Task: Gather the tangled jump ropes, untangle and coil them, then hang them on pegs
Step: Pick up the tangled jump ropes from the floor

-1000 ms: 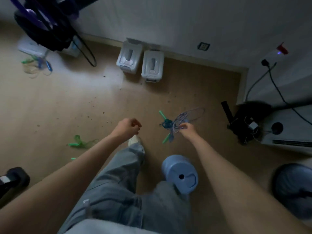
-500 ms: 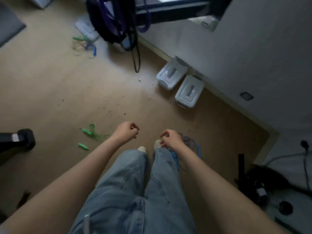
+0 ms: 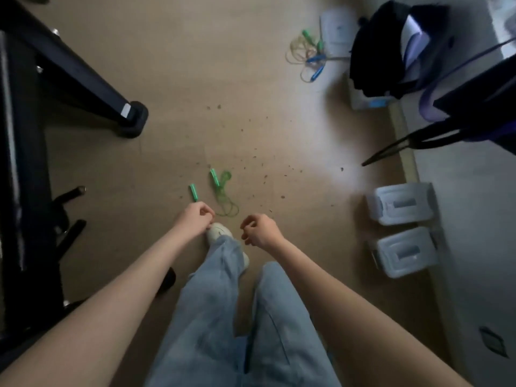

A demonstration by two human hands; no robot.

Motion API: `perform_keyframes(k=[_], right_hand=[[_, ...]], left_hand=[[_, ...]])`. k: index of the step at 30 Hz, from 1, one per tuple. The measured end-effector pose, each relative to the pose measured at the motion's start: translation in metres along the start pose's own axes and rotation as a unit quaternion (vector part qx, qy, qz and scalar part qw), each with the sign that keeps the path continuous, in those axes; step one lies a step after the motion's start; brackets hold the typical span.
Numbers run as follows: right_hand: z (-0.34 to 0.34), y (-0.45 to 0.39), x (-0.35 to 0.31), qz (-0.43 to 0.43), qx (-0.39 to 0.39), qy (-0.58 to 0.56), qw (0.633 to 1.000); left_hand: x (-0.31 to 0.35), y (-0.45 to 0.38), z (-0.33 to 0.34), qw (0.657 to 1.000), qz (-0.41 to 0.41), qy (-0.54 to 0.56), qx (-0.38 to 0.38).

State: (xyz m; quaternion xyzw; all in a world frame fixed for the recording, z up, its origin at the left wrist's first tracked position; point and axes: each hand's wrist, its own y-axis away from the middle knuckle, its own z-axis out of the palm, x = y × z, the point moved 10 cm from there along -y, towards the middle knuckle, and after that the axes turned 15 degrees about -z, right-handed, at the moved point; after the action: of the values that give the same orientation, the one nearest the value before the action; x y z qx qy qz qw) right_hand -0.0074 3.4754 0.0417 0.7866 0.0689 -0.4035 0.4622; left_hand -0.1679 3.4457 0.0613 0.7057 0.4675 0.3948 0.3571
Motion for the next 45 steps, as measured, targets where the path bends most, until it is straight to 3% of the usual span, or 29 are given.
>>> perform_keyframes(k=[3, 7, 13, 15, 17, 20, 22, 26, 29, 32, 34, 36, 38, 43, 45], right_hand=[[0.022, -0.084, 0.018, 0.009, -0.007, 0.031, 0.999], [0.073, -0.227, 0.104, 0.028, -0.064, 0.115, 0.991], [0.155, -0.419, 0.217, 0.006, -0.185, 0.29, 0.939], [0.179, -0.453, 0.255, 0.021, -0.194, 0.312, 0.93], [0.187, -0.458, 0.253, 0.017, -0.182, 0.274, 0.944], [0.155, -0.414, 0.199, 0.041, -0.109, 0.07, 0.991], [0.112, -0.365, 0.13, 0.036, -0.047, -0.075, 0.995], [0.014, -0.249, -0.056, -0.121, -0.089, -0.079, 0.985], [-0.091, -0.185, -0.145, -0.156, 0.016, -0.072, 0.985], [-0.166, -0.142, -0.194, -0.147, 0.101, -0.237, 0.955], [-0.192, -0.133, -0.214, -0.127, 0.121, -0.383, 0.907], [-0.215, -0.134, -0.227, -0.11, 0.14, -0.441, 0.88], [-0.24, -0.145, -0.243, -0.107, 0.145, -0.446, 0.877], [-0.316, -0.207, -0.307, -0.107, 0.076, -0.483, 0.866], [-0.363, -0.234, -0.335, -0.128, 0.082, -0.445, 0.883]], left_hand=[[-0.018, -0.082, -0.006, 0.999, -0.02, 0.034, 0.008], [-0.067, -0.236, 0.033, 0.997, -0.057, 0.059, -0.013], [-0.116, -0.41, 0.077, 0.99, -0.069, 0.123, 0.007], [-0.134, -0.443, 0.102, 0.988, -0.094, 0.124, -0.003], [-0.14, -0.45, 0.109, 0.985, -0.118, 0.125, 0.003], [-0.116, -0.411, 0.095, 0.986, -0.124, 0.113, -0.009], [-0.069, -0.361, 0.069, 0.995, -0.062, 0.06, -0.044], [0.051, -0.23, 0.0, 0.99, 0.102, -0.019, -0.095], [0.137, -0.137, -0.047, 0.972, 0.163, 0.05, -0.162], [0.208, -0.074, -0.082, 0.954, 0.124, 0.157, -0.224], [0.251, -0.05, -0.102, 0.943, 0.089, 0.218, -0.235], [0.297, -0.038, -0.124, 0.936, 0.081, 0.263, -0.219], [0.352, -0.033, -0.148, 0.918, 0.084, 0.321, -0.218], [0.501, -0.048, -0.191, 0.864, 0.091, 0.433, -0.238], [0.554, -0.058, -0.21, 0.848, 0.107, 0.462, -0.236]])
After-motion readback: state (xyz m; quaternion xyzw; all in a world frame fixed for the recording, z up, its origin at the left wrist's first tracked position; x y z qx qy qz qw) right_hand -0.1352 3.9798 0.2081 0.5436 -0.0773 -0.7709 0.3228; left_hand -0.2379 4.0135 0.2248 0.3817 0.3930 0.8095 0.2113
